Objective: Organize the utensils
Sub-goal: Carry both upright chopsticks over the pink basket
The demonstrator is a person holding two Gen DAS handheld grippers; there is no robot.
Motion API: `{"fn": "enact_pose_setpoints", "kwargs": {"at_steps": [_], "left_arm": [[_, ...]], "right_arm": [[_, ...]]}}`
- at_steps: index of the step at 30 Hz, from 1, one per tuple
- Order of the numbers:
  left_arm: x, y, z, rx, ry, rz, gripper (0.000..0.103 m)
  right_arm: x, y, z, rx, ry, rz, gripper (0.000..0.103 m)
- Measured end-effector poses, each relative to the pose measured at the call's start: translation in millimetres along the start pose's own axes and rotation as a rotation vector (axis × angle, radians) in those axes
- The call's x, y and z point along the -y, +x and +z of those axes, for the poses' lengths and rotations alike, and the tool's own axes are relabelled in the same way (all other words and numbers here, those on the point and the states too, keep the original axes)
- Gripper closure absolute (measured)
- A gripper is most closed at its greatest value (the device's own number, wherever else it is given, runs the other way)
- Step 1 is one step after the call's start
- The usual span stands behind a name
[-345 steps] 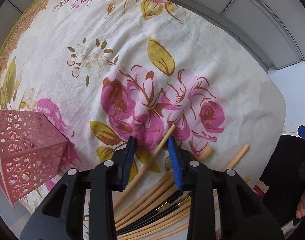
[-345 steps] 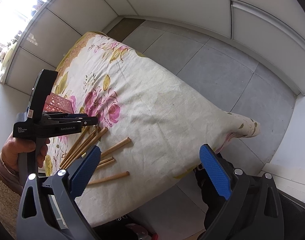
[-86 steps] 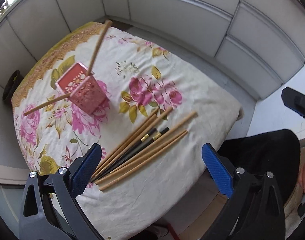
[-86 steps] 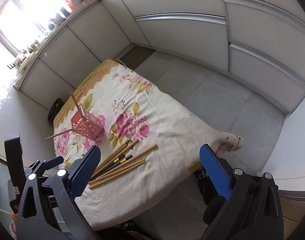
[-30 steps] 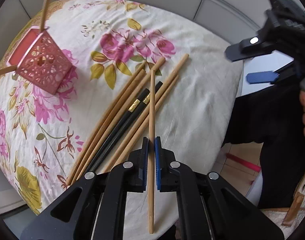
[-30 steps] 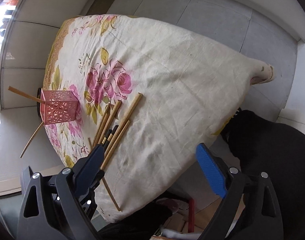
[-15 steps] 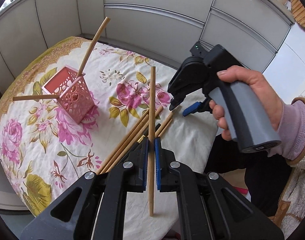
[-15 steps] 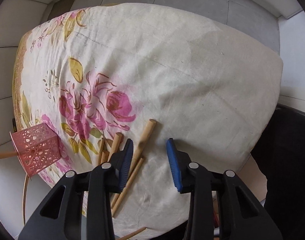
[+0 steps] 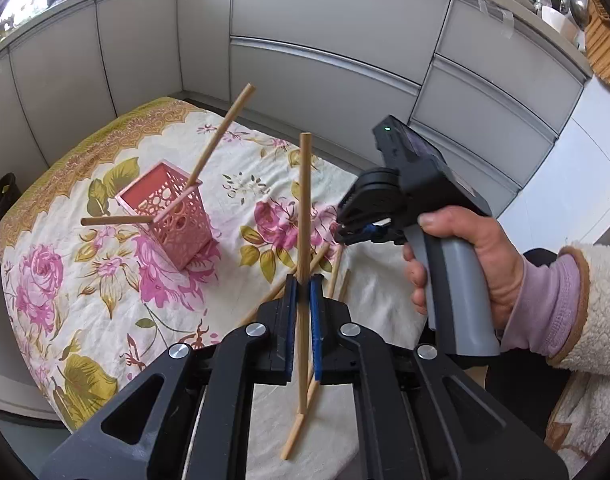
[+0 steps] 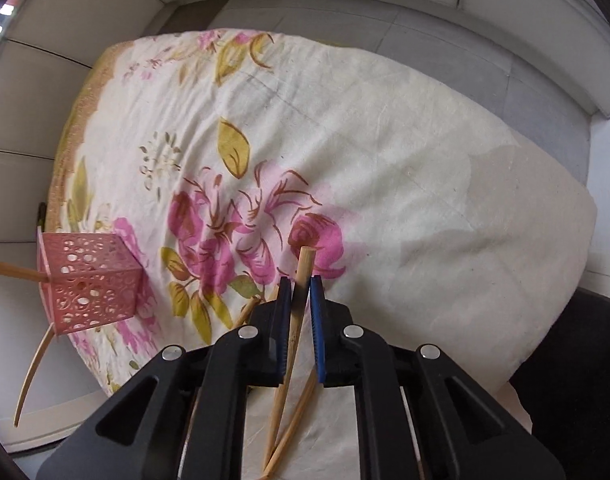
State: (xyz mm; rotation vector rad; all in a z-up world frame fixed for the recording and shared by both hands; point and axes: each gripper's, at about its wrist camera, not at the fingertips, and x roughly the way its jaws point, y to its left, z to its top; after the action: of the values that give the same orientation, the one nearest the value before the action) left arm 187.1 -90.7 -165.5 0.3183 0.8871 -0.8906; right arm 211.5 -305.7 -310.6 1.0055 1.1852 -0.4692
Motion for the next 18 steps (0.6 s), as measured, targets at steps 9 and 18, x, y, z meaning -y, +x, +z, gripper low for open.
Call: {"fn": "enact_pose_setpoints", "kwargs": {"at_steps": [9,18], "left_arm": [[2,-33,15,0.178,-0.068,0.050,0.097],[5,-66,23,0.261,-0.148,0.097,0.097]], "right_arm": [[4,-73,-2,0.217,-0.122,0.158,0.095],[-19,-159,-32,0.424,-0.355,0.234,0.095]]}}
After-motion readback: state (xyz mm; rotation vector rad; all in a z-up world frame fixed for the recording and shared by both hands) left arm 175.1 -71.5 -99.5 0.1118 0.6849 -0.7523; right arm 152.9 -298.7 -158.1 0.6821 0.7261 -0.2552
